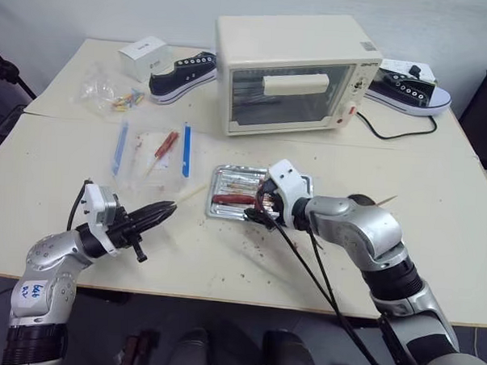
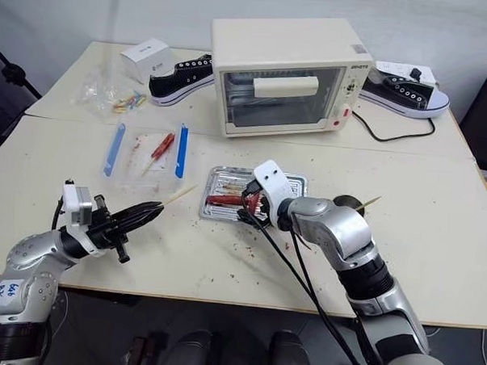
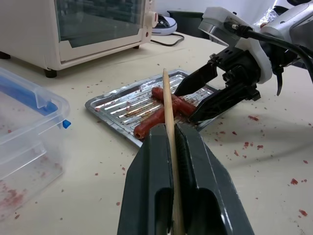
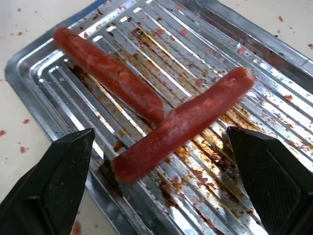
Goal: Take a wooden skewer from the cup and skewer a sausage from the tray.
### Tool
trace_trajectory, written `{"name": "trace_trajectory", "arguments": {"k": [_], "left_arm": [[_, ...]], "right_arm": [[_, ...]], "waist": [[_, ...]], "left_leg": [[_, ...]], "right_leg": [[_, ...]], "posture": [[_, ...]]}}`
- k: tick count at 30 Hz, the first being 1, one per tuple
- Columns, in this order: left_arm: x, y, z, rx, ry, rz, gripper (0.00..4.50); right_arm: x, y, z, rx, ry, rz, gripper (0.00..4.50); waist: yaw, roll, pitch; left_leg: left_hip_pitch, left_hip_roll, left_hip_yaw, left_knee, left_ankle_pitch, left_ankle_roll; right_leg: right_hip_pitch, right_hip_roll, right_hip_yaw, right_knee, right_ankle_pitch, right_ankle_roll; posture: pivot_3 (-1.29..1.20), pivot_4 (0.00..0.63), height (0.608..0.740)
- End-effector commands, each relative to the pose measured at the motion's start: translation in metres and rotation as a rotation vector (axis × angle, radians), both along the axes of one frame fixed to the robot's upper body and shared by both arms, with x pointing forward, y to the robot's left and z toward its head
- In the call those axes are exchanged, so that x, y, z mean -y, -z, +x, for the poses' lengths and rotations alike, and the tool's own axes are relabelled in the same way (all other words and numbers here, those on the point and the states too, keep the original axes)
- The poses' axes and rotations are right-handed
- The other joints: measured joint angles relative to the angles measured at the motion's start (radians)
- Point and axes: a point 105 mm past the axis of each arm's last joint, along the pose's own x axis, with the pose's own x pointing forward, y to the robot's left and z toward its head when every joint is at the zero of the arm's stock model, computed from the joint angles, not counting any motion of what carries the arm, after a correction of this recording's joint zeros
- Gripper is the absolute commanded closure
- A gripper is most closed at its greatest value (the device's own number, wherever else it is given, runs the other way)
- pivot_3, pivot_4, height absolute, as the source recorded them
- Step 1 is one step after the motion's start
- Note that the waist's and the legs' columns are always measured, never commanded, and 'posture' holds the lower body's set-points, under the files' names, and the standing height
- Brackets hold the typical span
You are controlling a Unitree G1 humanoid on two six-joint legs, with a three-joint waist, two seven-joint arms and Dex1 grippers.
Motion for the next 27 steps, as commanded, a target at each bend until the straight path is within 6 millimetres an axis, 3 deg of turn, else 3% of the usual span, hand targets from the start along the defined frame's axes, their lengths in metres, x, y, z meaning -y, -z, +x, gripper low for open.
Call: {"name": "trace_trajectory", "arguments": {"k": [1,4,9,22,25,27], "left_arm": [[0.001,-0.009,-0.003,0.04,0.004,-0.004,4.5],[0.002,-0.008,-0.004,0.039,0.003,-0.005,4.5],[0.003,-0.007,-0.004,0.04,0.003,-0.008,4.5],[0.005,-0.008,-0.001,0.047,0.008,-0.009,4.5],[0.005,-0.009,-0.001,0.048,0.01,-0.011,4.5],[0.006,-0.009,-0.001,0.047,0.011,-0.012,4.5]], "right_arm": [[-0.001,-0.008,0.003,0.035,-0.003,-0.007,0.02],[0.001,-0.006,0.005,0.034,0.009,-0.005,0.19],[0.006,-0.004,0.009,0.029,0.029,-0.008,1.49],[0.004,0.002,0.021,0.057,0.036,-0.023,1.49],[0.004,0.001,0.022,0.067,0.034,-0.019,2.11],[0.003,0.0,0.02,0.07,0.025,-0.019,2.78]], "waist": [[0.0,0.0,0.0],[-0.001,0.0,0.0],[-0.001,0.0,0.0],[-0.003,0.0,0.0],[-0.003,0.0,0.0],[-0.003,0.0,0.0]], "left_leg": [[0.0,0.0,0.0,0.0,0.0,0.0],[0.0,0.0,0.0,0.0,0.0,0.0],[0.0,0.0,0.0,0.0,0.0,0.0],[0.001,0.0,0.001,0.0,0.0,-0.001],[0.001,0.0,0.001,0.0,0.001,-0.001],[0.001,0.0,0.001,0.0,0.001,-0.001]], "right_leg": [[0.0,0.0,0.0,0.0,0.0,0.0],[0.0,0.0,0.0,0.0,0.0,0.0],[0.0,0.001,0.0,0.0,0.0,0.0],[0.0,0.001,0.001,0.002,0.0,0.0],[0.0,0.001,0.001,0.002,0.0,0.0],[0.0,0.001,0.001,0.002,0.0,0.0]], "posture": [[0.0,0.15,0.74],[0.0,0.15,0.74],[0.0,0.15,0.74],[0.0,0.15,0.74],[0.0,0.15,0.74],[0.0,0.15,0.74]]}}
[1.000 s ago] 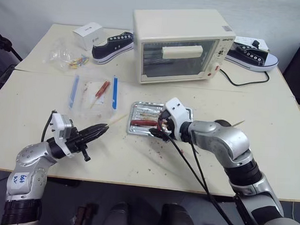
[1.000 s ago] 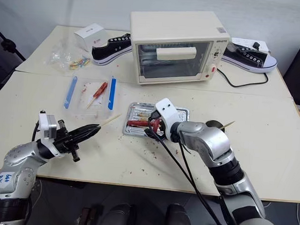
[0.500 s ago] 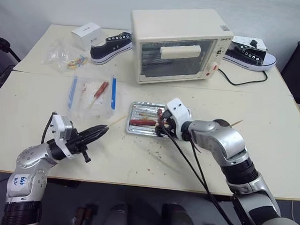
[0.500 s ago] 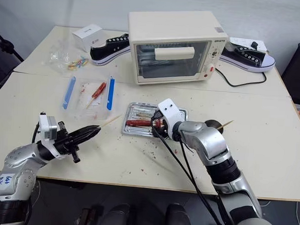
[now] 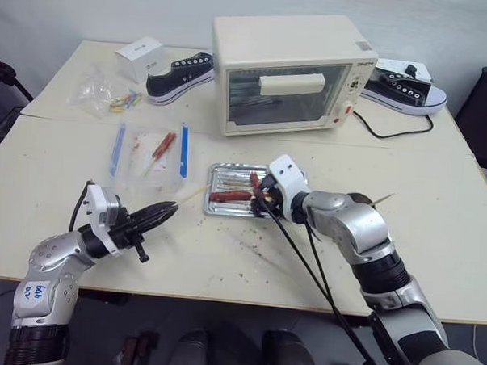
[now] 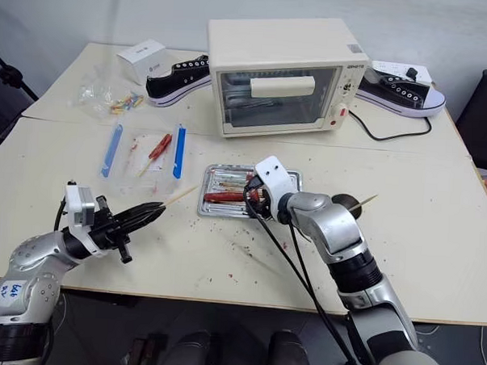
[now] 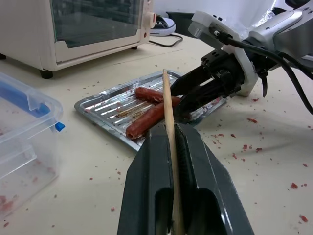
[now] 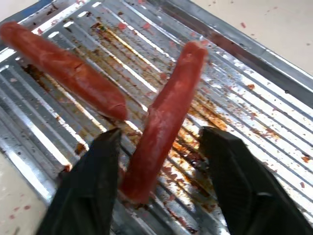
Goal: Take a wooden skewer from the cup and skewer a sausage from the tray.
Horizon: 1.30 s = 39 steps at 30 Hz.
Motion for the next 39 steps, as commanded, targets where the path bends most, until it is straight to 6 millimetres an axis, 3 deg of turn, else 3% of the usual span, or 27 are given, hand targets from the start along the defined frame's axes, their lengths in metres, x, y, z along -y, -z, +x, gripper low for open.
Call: {"name": "trace_trajectory", "arguments": {"k": [1,2,11,24,27,28,32,36,39], "left_arm": [[0.003,-0.009,-0.002,0.046,0.014,-0.003,4.5],[0.003,-0.008,-0.002,0.045,0.015,-0.004,4.5],[0.004,-0.006,0.001,0.042,0.02,-0.008,4.5],[0.004,-0.006,0.004,0.045,0.025,-0.008,4.5],[0.004,-0.006,0.004,0.045,0.026,-0.007,4.5],[0.004,-0.005,0.004,0.045,0.026,-0.007,4.5],[0.004,-0.005,0.004,0.048,0.028,-0.005,4.5],[0.0,-0.01,0.004,0.066,0.037,0.009,4.5],[-0.003,-0.017,0.0,0.068,0.081,0.039,4.5]], "right_arm": [[-0.002,-0.004,-0.002,0.014,-0.019,0.006,3.14],[-0.002,-0.004,-0.002,0.017,-0.021,0.004,3.44],[0.006,-0.013,-0.006,0.071,-0.039,0.003,3.44],[0.005,-0.004,-0.004,0.061,-0.071,0.029,3.44],[0.005,-0.005,-0.005,0.07,-0.083,0.025,4.2],[0.005,-0.007,-0.005,0.085,-0.089,0.02,4.2],[0.012,-0.021,-0.006,0.149,-0.104,0.013,4.2],[0.02,-0.058,-0.02,0.275,-0.194,0.033,4.2],[0.026,-0.087,-0.042,0.356,-0.324,0.048,4.2]], "waist": [[0.0,0.0,0.0],[0.0,0.0,0.0],[0.002,0.0,0.0],[0.001,0.0,0.0],[0.001,0.0,0.0],[0.002,0.0,0.0],[0.002,0.0,0.0],[0.004,0.0,0.0],[0.005,0.0,0.0]], "left_leg": [[0.0,0.0,0.0,0.0,0.0,0.0],[0.0,0.0,0.0,0.0,0.0,0.0],[0.0,0.0,0.0,0.0,0.0,0.0],[0.0,0.0,0.0,0.0,0.0,0.0],[0.0,0.0,0.0,0.0,0.0,0.0],[0.0,0.0,0.0,0.0,0.0,0.0],[0.0,0.0,0.0,0.0,0.0,0.0],[0.0,-0.001,0.0,0.0,0.0,0.0],[-0.001,-0.001,0.0,0.0,0.0,0.0]], "right_leg": [[0.0,0.0,0.0,0.0,0.0,0.0],[0.0,0.0,0.0,0.0,0.0,0.0],[0.0,0.0,0.0,0.0,0.0,0.0],[0.0,0.0,0.0,0.0,0.0,0.0],[0.0,0.0,0.0,0.0,0.0,0.0],[0.0,0.0,0.0,0.0,0.0,0.0],[0.0,0.0,0.0,0.0,0.0,0.0],[0.0,0.0,-0.001,0.0,0.0,0.0],[0.0,0.0,-0.001,-0.001,0.0,0.0]], "posture": [[0.0,0.15,0.74],[0.0,0.15,0.74],[0.0,0.15,0.74],[0.0,0.15,0.74],[0.0,0.15,0.74],[0.0,0.15,0.74],[0.0,0.15,0.74],[0.0,0.15,0.74],[0.0,0.15,0.74]]}}
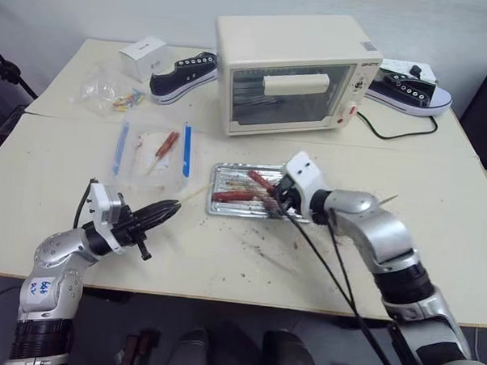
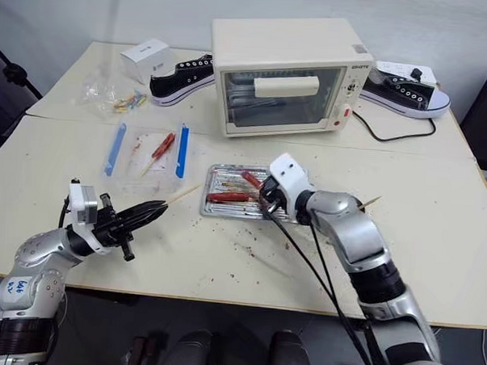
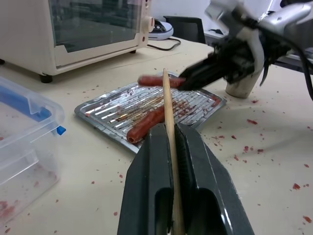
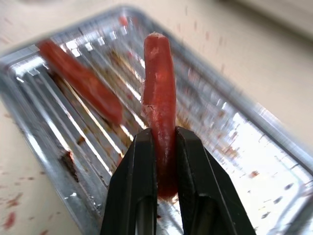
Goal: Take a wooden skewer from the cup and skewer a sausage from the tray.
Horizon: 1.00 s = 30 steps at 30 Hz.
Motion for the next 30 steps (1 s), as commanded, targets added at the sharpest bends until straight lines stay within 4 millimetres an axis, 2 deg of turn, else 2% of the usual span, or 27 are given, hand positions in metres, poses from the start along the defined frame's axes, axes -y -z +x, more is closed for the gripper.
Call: {"name": "trace_trajectory", "arguments": {"k": [1,3,5,7,9,14,19,30], "left_arm": [[-0.005,-0.016,-0.009,0.029,0.087,0.07,4.5],[-0.004,-0.016,-0.02,-0.011,0.193,0.147,4.5],[-0.002,-0.015,-0.033,-0.057,0.298,0.2,4.5],[0.001,-0.016,-0.04,-0.079,0.382,0.248,4.5],[0.003,-0.02,-0.041,-0.076,0.411,0.259,4.5],[0.017,-0.035,-0.038,-0.066,0.481,0.252,4.5],[0.033,-0.036,-0.036,-0.076,0.524,0.245,4.5],[0.041,-0.033,-0.032,-0.074,0.532,0.249,4.5]], "right_arm": [[0.0,-0.049,-0.038,0.15,-0.239,0.042,4.2],[0.003,-0.052,-0.068,0.131,-0.428,0.012,4.2],[0.014,-0.04,-0.088,0.062,-0.518,-0.027,4.2],[0.026,-0.023,-0.104,0.011,-0.59,-0.095,4.2],[0.031,-0.016,-0.111,0.009,-0.629,-0.116,4.2],[0.035,-0.005,-0.113,0.002,-0.625,-0.151,4.2],[0.029,-0.003,-0.109,0.001,-0.597,-0.134,4.2],[0.017,-0.005,-0.108,0.004,-0.594,-0.133,4.2]], "waist": [[0.0,0.0,0.0],[0.0,0.0,0.0],[0.0,0.0,0.0],[0.001,0.0,0.0],[0.001,0.0,0.0],[-0.001,0.0,0.0],[0.001,0.0,0.0],[0.002,0.0,0.0]], "left_leg": [[0.0,0.0,0.0,0.0,0.0,0.0],[0.0,0.0,0.0,-0.001,0.0,0.0],[0.0,0.0,-0.001,-0.002,0.0,0.0],[0.001,0.001,-0.001,-0.003,-0.001,0.001],[0.0,0.0,0.0,-0.002,-0.001,0.002],[0.002,0.0,0.0,0.0,0.0,0.003],[0.003,0.0,0.0,-0.001,0.0,0.002],[0.002,0.0,0.0,0.0,0.0,0.002]], "right_leg": [[0.0,0.0,0.0,0.0,0.0,0.0],[0.0,0.0,0.0,-0.001,0.0,0.0],[0.001,0.001,-0.001,-0.003,0.0,0.0],[0.003,0.0,-0.001,-0.005,0.0,0.0],[0.003,0.0,-0.001,-0.005,0.0,0.0],[0.003,0.0,0.001,-0.004,0.0,0.001],[0.003,0.0,0.002,-0.002,0.0,0.001],[0.003,0.0,0.002,-0.001,0.0,0.001]], "posture": [[0.0,0.15,0.74],[0.0,0.15,0.74],[0.0,0.15,0.74],[0.0,0.15,0.74],[0.0,0.15,0.74],[0.0,0.15,0.74],[0.0,0.15,0.74],[0.0,0.15,0.74]]}}
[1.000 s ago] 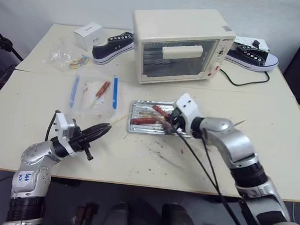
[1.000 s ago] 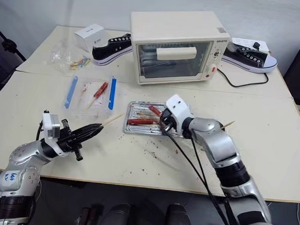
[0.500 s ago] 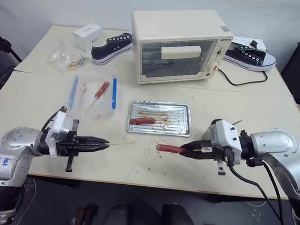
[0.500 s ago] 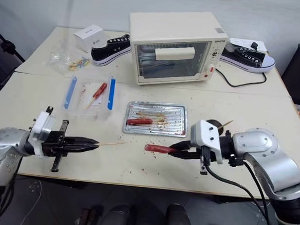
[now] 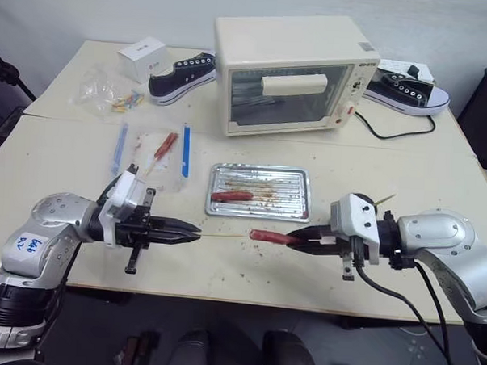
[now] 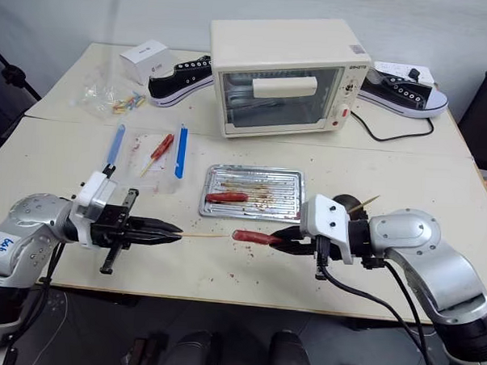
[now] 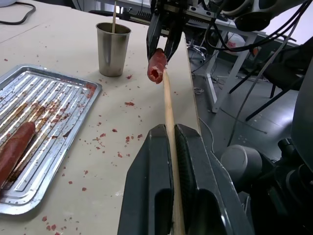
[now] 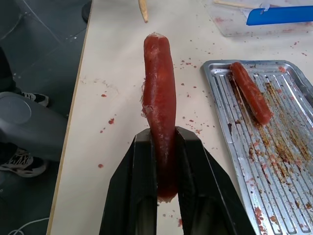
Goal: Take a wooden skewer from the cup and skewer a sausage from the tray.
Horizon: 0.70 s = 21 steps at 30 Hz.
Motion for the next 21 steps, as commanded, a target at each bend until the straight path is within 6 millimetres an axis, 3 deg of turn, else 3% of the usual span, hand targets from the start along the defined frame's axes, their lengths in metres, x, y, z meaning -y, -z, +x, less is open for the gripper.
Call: {"name": "trace_trajectory", "arguments": {"k": [1,21], "left_arm": [[0.0023,-0.0047,0.0007,0.036,0.005,-0.002,4.5],[0.0056,0.0013,0.0031,0.04,0.023,0.022,4.5]], "right_arm": [[-0.009,-0.0096,-0.0076,0.046,-0.05,0.006,4.2],[-0.0121,-0.0131,-0.0103,0.05,-0.067,0.015,4.2]], "waist": [[0.0,0.0,0.0],[0.0,0.0,0.0]], "left_leg": [[0.0,0.0,0.0,0.0,0.0,0.0],[0.0,0.0,0.0,0.0,0.0,0.0]], "right_leg": [[0.0,0.0,0.0,0.0,0.0,0.0],[0.0,0.0,0.0,0.0,0.0,0.0]], "posture": [[0.0,0.15,0.74],[0.0,0.15,0.74]]}}
